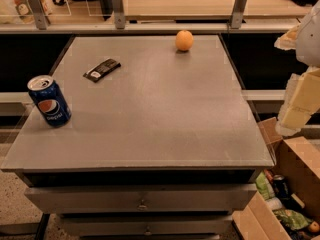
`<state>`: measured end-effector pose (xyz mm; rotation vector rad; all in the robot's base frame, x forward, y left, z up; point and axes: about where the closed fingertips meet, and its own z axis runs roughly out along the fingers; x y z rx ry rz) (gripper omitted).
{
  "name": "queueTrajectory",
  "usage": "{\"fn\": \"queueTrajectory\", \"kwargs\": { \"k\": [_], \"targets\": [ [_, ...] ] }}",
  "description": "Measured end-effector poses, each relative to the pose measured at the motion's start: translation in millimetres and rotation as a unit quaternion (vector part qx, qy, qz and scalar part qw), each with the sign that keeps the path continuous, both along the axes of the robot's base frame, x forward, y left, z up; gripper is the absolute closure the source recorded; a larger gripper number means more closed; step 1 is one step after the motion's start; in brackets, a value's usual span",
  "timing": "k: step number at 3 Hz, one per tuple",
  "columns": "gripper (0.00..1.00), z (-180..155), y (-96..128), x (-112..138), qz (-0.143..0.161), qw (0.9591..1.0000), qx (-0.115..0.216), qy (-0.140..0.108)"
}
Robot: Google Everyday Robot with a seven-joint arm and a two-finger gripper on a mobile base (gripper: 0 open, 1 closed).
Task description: Pick orange
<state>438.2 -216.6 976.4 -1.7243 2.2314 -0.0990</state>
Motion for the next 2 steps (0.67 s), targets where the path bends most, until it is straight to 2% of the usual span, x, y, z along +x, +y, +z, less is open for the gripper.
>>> {"fn": "queueTrajectory", "kwargs": {
  "k": [1,2],
  "targets": [
    [0.00,2.0,0.5,2.5,0.002,1.0000,-0.001,-0.005],
    [0.00,7.3,-5.3,23.5,0.006,0.9997,0.001,-0.025]
  ]
}}
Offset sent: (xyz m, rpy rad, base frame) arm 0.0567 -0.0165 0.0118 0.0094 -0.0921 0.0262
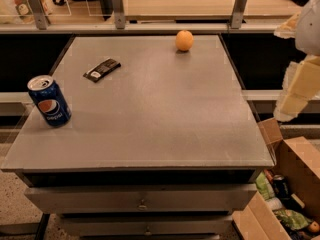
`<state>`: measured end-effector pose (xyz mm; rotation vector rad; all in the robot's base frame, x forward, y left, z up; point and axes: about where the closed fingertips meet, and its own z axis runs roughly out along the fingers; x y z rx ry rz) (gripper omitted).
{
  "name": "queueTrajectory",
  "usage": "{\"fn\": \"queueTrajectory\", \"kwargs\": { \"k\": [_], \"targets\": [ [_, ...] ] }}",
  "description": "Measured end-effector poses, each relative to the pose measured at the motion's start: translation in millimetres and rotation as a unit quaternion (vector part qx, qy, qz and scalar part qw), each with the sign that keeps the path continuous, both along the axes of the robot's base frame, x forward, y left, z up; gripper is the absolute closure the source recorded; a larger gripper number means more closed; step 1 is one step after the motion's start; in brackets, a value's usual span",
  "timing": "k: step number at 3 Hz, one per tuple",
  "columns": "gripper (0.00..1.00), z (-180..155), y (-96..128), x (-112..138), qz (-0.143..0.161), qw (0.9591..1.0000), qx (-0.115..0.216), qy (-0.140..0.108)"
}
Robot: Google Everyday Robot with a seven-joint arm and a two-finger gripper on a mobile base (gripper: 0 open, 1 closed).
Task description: Pick orange
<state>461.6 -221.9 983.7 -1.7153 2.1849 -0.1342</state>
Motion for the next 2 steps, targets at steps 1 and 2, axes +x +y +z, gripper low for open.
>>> {"fn": "queueTrajectory", "kwargs": {
  "k": [1,2],
  "targets": [
    [0.00,7.9,-9.0,28.9,0.008,0.9998,0.001,-0.018],
    [0.00,20.7,-21.1,58.9,0.010,0.9991,0.000,-0.042]
  ]
}}
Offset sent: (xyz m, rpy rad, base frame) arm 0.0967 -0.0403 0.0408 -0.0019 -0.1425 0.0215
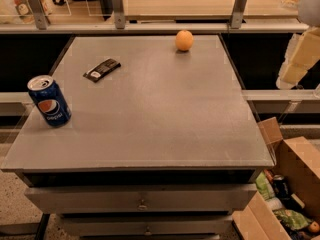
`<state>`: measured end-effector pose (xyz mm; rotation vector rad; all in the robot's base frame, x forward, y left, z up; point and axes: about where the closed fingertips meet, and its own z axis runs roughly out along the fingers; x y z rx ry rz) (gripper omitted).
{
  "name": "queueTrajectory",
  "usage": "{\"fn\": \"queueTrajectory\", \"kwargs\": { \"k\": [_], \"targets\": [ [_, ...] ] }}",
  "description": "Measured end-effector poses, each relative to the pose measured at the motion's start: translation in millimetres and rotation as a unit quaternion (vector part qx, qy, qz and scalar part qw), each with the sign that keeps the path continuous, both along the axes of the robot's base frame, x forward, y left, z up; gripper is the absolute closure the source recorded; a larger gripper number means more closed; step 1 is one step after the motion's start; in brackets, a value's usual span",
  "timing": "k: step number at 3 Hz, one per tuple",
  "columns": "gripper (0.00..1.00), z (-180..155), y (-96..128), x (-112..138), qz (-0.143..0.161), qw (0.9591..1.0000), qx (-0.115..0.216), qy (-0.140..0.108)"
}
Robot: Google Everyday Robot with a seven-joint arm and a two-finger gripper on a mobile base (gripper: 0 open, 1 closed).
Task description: Pick orange
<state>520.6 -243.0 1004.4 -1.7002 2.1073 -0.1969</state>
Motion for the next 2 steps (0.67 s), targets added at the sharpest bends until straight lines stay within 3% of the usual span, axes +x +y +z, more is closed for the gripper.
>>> {"fn": "queueTrajectory", "kwargs": {
  "k": [2],
  "targets": [
    [0.00,2.3,4.3,77.2,0.027,0.9993,0.005,-0.027]
  ]
}}
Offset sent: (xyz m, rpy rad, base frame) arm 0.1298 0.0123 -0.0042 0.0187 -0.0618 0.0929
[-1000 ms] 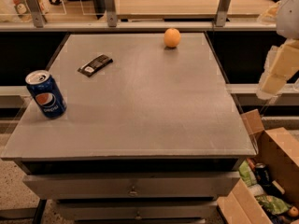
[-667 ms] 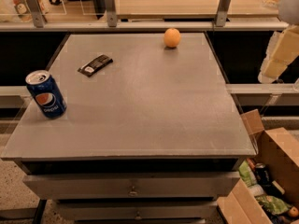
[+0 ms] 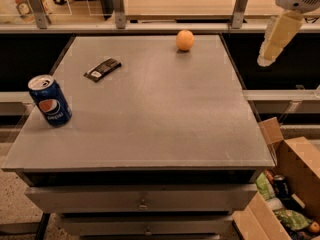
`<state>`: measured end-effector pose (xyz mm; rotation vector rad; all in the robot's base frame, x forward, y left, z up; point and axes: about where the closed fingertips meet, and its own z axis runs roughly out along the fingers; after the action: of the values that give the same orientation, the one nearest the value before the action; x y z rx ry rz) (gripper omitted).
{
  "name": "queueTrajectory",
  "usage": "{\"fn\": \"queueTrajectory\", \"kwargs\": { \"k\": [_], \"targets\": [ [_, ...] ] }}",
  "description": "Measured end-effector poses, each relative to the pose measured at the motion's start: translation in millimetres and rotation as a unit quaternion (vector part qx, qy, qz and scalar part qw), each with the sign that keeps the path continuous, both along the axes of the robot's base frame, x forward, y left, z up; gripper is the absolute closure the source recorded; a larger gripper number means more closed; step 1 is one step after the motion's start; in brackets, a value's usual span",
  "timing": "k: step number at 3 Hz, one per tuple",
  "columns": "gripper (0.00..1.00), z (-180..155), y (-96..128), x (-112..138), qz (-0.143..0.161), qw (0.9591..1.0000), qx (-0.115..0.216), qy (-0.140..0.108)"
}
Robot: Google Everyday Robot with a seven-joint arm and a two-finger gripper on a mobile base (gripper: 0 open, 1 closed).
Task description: Pick orange
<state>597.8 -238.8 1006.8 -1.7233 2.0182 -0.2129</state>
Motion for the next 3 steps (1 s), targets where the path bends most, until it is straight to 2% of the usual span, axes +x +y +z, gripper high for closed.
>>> {"fn": "queueTrajectory", "kwargs": {
  "k": [1,2,3],
  "targets": [
    [0.00,-14.0,11.5,43.4,0.005,0.9998,0.015,-0.009],
    [0.00,-34.5,17.1,79.7,0.008,0.9990,0.033,-0.028],
    [0.00,-55.4,20.0,112.9,0.009,0.9962,0.055,-0.066]
  ]
}}
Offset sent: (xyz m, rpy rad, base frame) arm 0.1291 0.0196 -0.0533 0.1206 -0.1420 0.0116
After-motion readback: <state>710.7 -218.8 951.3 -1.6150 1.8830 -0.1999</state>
